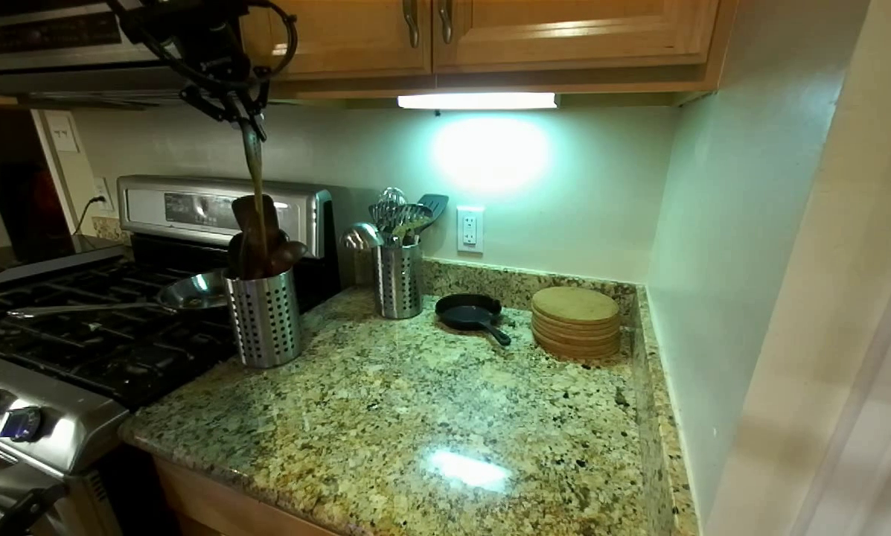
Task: Put the wooden spoon with holes on the counter
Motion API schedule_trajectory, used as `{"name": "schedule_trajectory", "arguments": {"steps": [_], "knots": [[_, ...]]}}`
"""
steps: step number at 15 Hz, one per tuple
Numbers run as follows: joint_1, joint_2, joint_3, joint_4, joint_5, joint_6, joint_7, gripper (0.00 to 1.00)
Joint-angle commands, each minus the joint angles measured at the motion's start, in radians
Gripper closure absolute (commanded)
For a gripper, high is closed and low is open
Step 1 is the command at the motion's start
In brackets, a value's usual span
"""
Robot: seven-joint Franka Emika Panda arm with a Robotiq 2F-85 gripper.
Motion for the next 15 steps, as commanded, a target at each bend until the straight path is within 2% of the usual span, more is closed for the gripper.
{"name": "schedule_trajectory", "arguments": {"steps": [1, 8, 12, 15], "knots": [[-0.015, -0.075, 0.0, 0.034, -0.067, -0.05, 0.027, 0.92], [-0.054, -0.166, 0.001, 0.105, -0.181, -0.127, 0.058, 0.92], [-0.071, -0.17, -0.047, 0.11, -0.155, -0.188, 0.049, 0.92], [-0.078, -0.16, -0.109, 0.074, -0.118, -0.202, 0.04, 0.92]]}}
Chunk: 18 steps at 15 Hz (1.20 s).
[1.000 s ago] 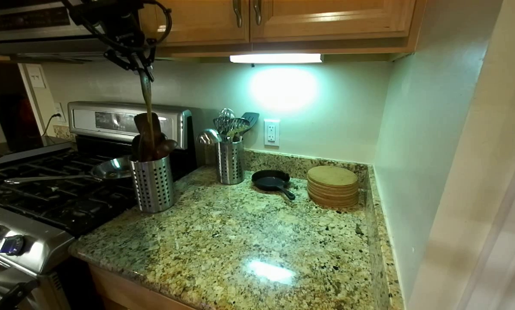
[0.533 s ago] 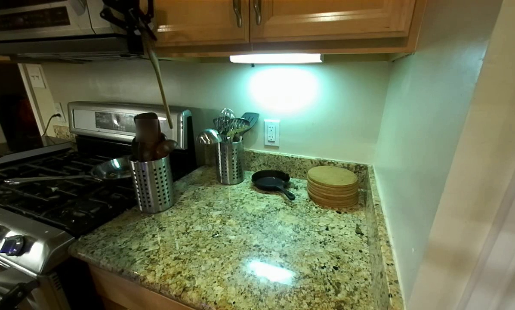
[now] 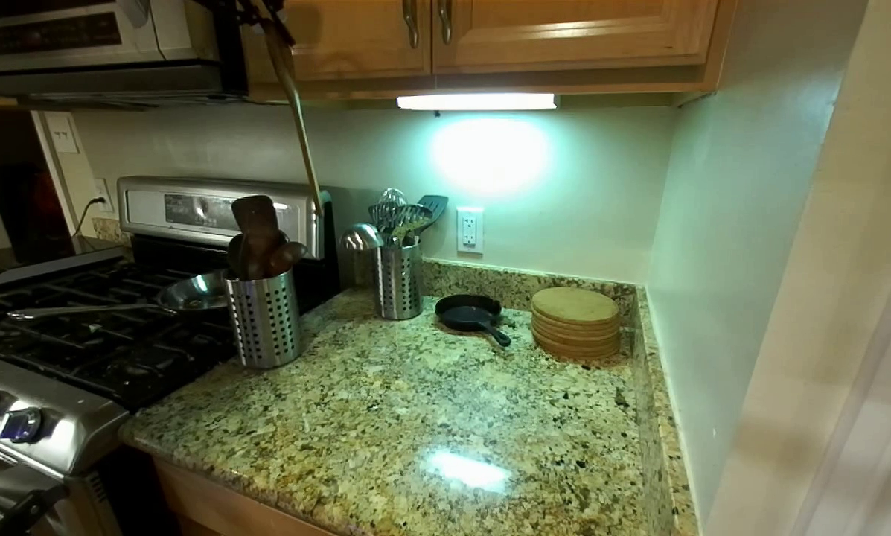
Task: Put the wooden spoon with holes on the counter
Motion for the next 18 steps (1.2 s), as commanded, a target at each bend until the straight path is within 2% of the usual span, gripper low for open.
{"name": "schedule_trajectory", "arguments": {"steps": [1, 7, 18], "knots": [[-0.007, 0.001, -0.069, -0.052, 0.045, -0.018, 0.006, 0.92], [0.0, 0.054, -0.189, -0.196, 0.234, 0.039, -0.033, 0.92], [-0.016, 0.251, -0.298, -0.323, 0.511, 0.25, -0.222, 0.92]]}}
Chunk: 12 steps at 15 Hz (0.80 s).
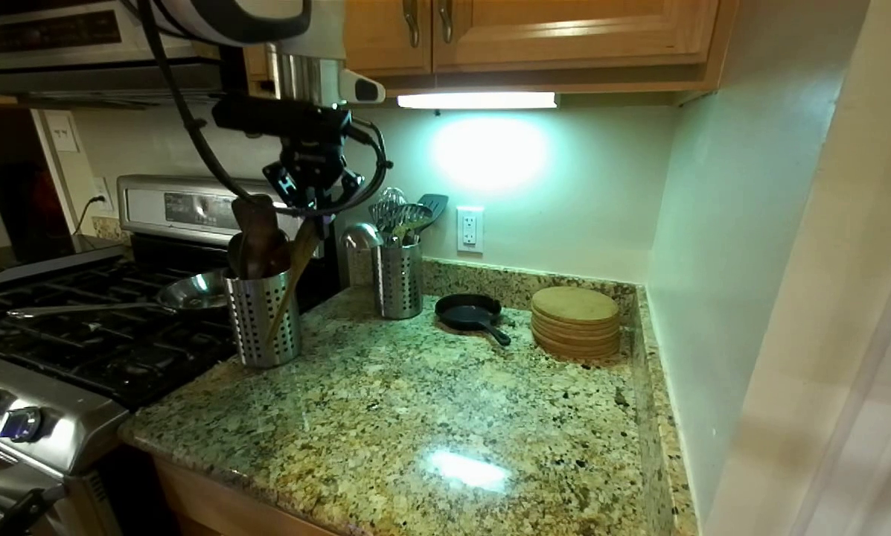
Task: Put the wooden spoon with holes on the counter
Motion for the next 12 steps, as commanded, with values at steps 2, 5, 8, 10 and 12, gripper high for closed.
{"name": "schedule_trajectory", "arguments": {"steps": [2, 5, 8, 10, 12], "knots": [[-0.019, 0.071, -0.022, -0.028, 0.087, 0.089, -0.083, 0.92], [-0.038, 0.086, 0.004, -0.014, 0.067, 0.064, -0.056, 0.88], [-0.04, 0.097, 0.006, -0.014, 0.067, 0.074, -0.056, 0.88], [-0.041, 0.097, 0.007, -0.014, 0.067, 0.074, -0.056, 0.88], [-0.041, 0.097, 0.007, -0.014, 0.067, 0.074, -0.056, 0.88]]}}
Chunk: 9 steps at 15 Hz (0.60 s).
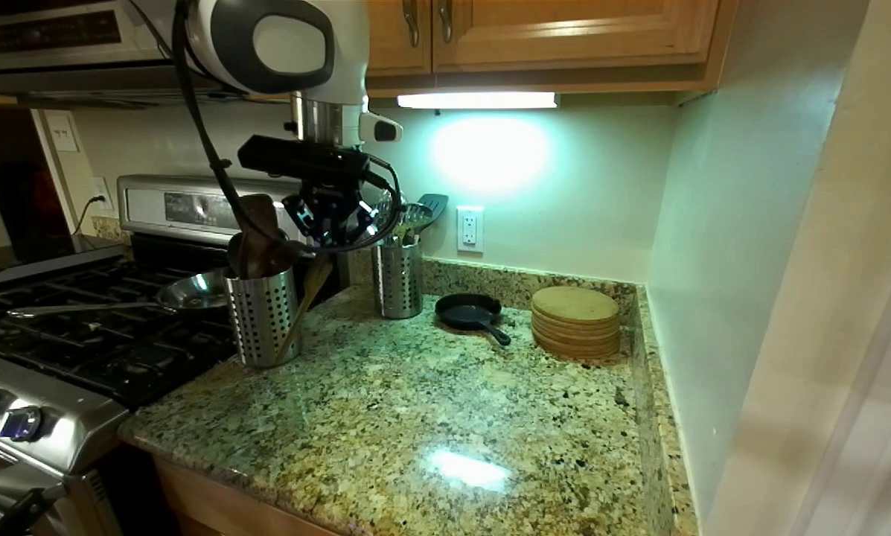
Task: Put the wooden spoon with holes on the counter
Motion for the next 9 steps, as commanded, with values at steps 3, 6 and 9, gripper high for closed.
{"name": "schedule_trajectory", "arguments": {"steps": [3, 6, 9], "knots": [[-0.031, 0.014, 0.02, 0.009, 0.006, -0.004, 0.003, 0.95], [-0.038, 0.088, -0.022, 0.046, 0.075, -0.01, -0.077, 0.95], [-0.063, 0.162, -0.036, 0.079, 0.16, -0.012, -0.143, 0.95]]}}
